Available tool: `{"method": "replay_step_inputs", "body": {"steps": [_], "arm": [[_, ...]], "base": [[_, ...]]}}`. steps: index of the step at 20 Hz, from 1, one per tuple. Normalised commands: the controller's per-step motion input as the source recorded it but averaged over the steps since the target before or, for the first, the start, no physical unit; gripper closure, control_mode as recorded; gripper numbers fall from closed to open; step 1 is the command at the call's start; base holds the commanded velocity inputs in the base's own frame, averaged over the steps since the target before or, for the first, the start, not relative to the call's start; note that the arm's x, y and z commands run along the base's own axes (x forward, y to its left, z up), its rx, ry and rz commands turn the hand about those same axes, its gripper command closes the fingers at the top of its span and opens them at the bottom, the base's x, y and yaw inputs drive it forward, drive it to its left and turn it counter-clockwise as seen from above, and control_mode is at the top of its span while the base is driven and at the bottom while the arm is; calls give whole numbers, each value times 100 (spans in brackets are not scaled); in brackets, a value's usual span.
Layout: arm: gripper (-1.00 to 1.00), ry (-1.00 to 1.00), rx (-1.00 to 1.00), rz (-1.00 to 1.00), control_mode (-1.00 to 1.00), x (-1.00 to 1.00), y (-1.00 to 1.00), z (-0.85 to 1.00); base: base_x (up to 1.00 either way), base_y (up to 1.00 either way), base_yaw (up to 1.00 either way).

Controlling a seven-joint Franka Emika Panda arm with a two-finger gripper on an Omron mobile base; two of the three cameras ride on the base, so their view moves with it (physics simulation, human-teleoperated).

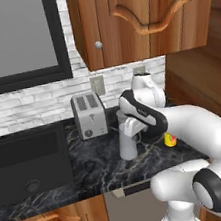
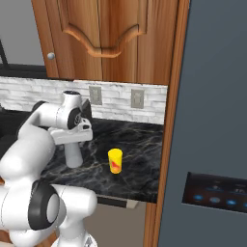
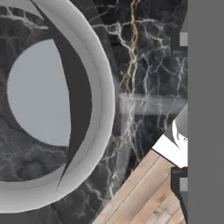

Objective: Place the pitcher and cup on the dining counter for serving.

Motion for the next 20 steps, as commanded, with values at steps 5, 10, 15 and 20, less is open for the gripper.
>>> {"method": "replay_step_inputs", "body": {"steps": [5,10,15,20], "arm": [[-100,0,12,4,-100,10,3,-22],[-100,-4,16,0,-100,0,-5,-26],[-100,-3,6,0,-100,5,0,-18],[-100,0,0,0,-100,3,0,-8]], "base": [[0,0,0],[0,0,0],[0,0,0],[0,0,0]]}}
